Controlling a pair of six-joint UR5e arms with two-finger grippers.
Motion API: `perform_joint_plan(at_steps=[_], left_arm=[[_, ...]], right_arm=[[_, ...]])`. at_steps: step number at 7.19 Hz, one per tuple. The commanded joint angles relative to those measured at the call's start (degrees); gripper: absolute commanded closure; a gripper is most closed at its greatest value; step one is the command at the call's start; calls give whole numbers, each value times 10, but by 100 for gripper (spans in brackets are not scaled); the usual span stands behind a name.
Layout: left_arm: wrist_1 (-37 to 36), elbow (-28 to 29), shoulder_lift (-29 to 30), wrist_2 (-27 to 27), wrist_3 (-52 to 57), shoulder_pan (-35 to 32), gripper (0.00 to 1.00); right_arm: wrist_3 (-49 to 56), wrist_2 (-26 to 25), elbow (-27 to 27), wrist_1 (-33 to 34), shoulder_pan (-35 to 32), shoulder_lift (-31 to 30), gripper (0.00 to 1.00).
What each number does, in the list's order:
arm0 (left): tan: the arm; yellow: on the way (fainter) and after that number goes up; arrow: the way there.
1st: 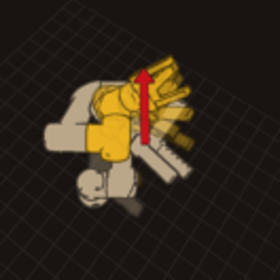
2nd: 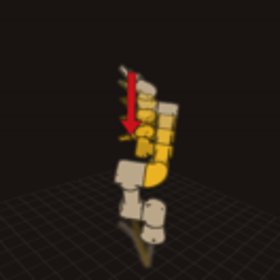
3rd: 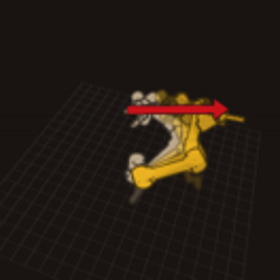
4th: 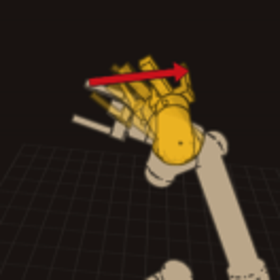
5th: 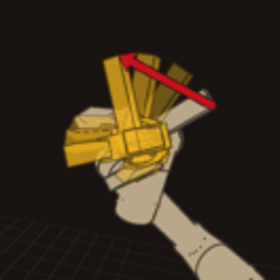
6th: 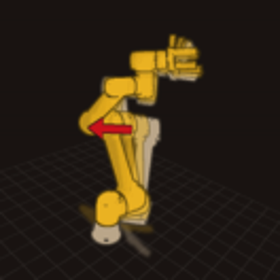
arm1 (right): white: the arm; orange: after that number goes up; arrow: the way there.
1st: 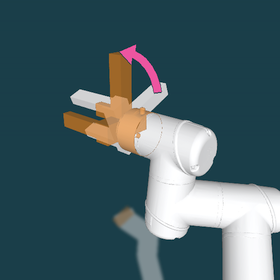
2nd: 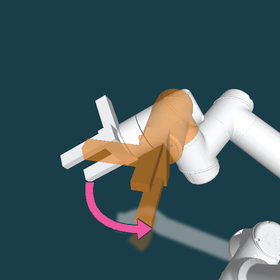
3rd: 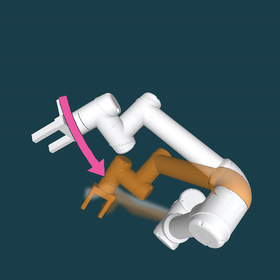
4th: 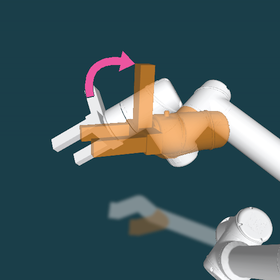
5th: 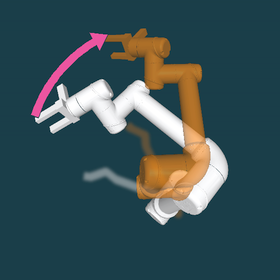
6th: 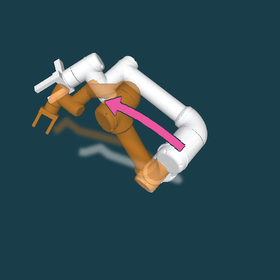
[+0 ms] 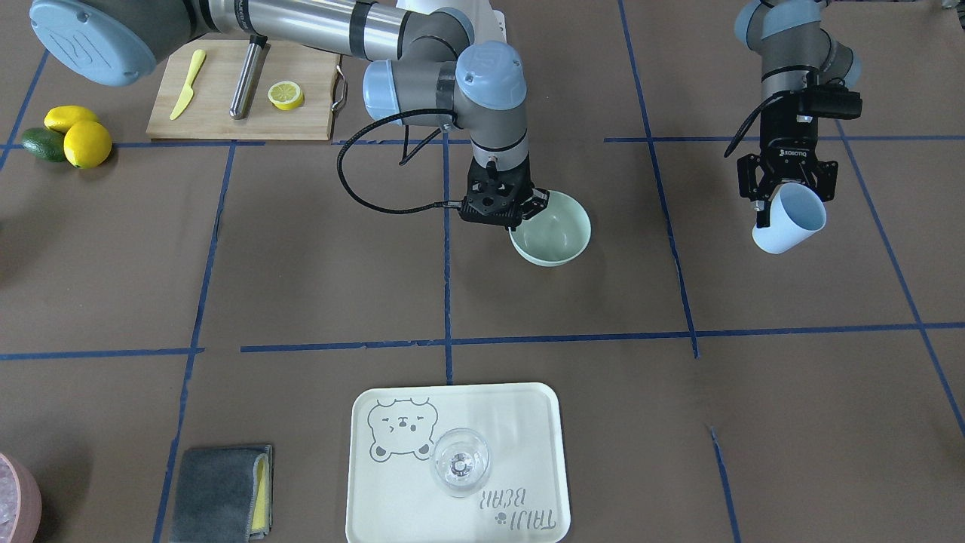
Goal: Pour ice into bowl
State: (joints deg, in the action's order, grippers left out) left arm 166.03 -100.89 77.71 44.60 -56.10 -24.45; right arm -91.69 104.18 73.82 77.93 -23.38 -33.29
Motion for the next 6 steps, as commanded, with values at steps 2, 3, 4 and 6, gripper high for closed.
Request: perform_joint_plan(at_steps=[2, 3, 4, 6], left_arm=[[-4, 4, 24, 8, 93, -7, 100], [-7, -8, 25, 8, 93, -7, 100], [-11, -7, 26, -3, 93, -7, 100], [-178, -33, 65, -46, 94, 4, 100]], right_arm=[[-3, 2, 25, -34, -6, -3, 0], [-3, 22, 67, -28, -30, -24, 0], [-1, 55, 120, -24, -59, -66, 0], [23, 84, 256, -16, -98, -210, 0]])
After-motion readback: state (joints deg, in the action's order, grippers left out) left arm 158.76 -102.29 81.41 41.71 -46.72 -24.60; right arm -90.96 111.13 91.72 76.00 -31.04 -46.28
